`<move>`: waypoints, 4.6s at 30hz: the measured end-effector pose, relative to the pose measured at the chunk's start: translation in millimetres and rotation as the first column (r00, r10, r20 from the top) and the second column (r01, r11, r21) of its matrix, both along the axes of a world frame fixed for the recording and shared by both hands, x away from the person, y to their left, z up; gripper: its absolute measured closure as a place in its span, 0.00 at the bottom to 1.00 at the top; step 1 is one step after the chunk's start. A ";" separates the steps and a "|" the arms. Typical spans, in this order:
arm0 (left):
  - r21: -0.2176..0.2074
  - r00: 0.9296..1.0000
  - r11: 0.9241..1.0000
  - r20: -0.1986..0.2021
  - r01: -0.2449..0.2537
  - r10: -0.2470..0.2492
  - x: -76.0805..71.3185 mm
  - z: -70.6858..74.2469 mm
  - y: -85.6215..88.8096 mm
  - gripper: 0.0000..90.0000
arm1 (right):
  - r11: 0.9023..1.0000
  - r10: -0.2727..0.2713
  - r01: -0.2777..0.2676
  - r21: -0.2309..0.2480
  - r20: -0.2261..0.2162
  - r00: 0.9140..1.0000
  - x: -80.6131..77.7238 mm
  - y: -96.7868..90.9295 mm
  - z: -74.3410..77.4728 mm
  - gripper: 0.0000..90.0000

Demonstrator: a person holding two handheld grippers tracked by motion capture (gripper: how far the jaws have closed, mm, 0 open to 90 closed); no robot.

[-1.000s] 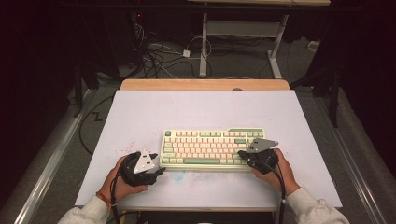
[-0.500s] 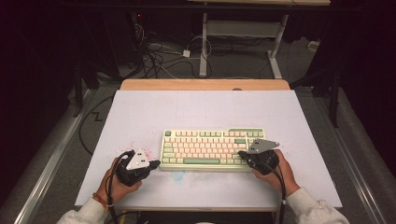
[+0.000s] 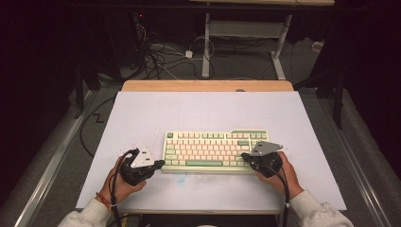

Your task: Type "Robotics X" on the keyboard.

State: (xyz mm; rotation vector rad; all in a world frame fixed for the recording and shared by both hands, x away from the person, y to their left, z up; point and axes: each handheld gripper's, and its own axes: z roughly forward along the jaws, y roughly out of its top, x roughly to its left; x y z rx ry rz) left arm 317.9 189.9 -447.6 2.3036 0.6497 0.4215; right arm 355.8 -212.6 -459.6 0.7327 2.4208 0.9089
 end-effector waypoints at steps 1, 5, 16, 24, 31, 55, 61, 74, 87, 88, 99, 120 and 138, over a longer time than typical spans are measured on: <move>0.008 1.000 1.000 0.004 0.000 0.000 1.0 1.1 -1.7 0.98 | 1.000 -0.001 0.001 0.001 0.000 1.000 0.0 -0.1 0.0 1.00; 0.020 1.000 1.000 0.009 0.015 -0.015 4.9 6.0 -8.5 0.98 | 1.000 0.000 0.000 0.001 0.003 1.000 -0.2 0.1 -0.3 1.00; 0.049 0.999 0.998 0.008 0.037 -0.038 17.0 15.3 -24.0 0.98 | 1.000 0.001 -0.001 0.002 0.003 1.000 -0.2 -0.1 -0.5 1.00; 0.066 0.999 0.997 0.011 0.047 -0.048 25.9 18.2 -34.0 0.98 | 1.000 0.001 -0.001 0.003 0.005 1.000 -0.3 -0.1 -0.6 1.00; 0.075 0.998 0.996 0.010 0.057 -0.057 30.5 18.0 -40.1 0.98 | 1.000 0.001 -0.001 0.001 0.006 1.000 -0.4 0.0 -0.6 1.00; 0.118 0.993 0.986 -0.023 0.118 -0.116 47.4 9.3 -69.0 0.98 | 1.000 0.002 -0.002 0.001 0.006 1.000 -0.3 -0.2 -0.6 1.00; 0.116 0.992 0.985 -0.027 0.128 -0.125 48.8 7.9 -73.1 0.98 | 1.000 0.002 -0.002 0.001 0.006 1.000 -0.4 -0.1 -0.6 1.00; 0.136 0.990 0.981 -0.038 0.138 -0.134 54.2 2.3 -81.0 0.98 | 1.000 0.002 -0.002 0.001 0.006 1.000 -0.3 -0.1 -0.6 1.00; 0.149 0.991 0.980 -0.040 0.130 -0.125 56.0 0.2 -78.9 0.97 | 1.000 0.003 -0.003 -0.002 0.007 1.000 -0.3 0.1 -0.5 1.00; 0.147 0.991 0.980 -0.043 0.132 -0.127 56.1 0.0 -78.8 0.97 | 1.000 0.003 -0.003 -0.003 0.008 1.000 -0.3 0.1 -0.5 1.00; 0.158 0.991 0.978 -0.046 0.134 -0.129 55.5 -5.7 -80.0 0.97 | 1.000 0.002 -0.002 -0.002 0.006 1.000 -0.6 0.1 -0.5 1.00; 0.128 0.986 0.978 -0.006 0.166 -0.167 44.2 1.9 -86.3 0.96 | 1.000 0.005 -0.005 -0.007 0.010 1.000 -1.1 0.4 -0.3 1.00; 0.121 0.982 0.975 0.006 0.186 -0.188 38.5 2.7 -90.0 0.94 | 1.000 0.012 -0.012 0.005 0.024 1.000 -4.6 0.5 4.9 1.00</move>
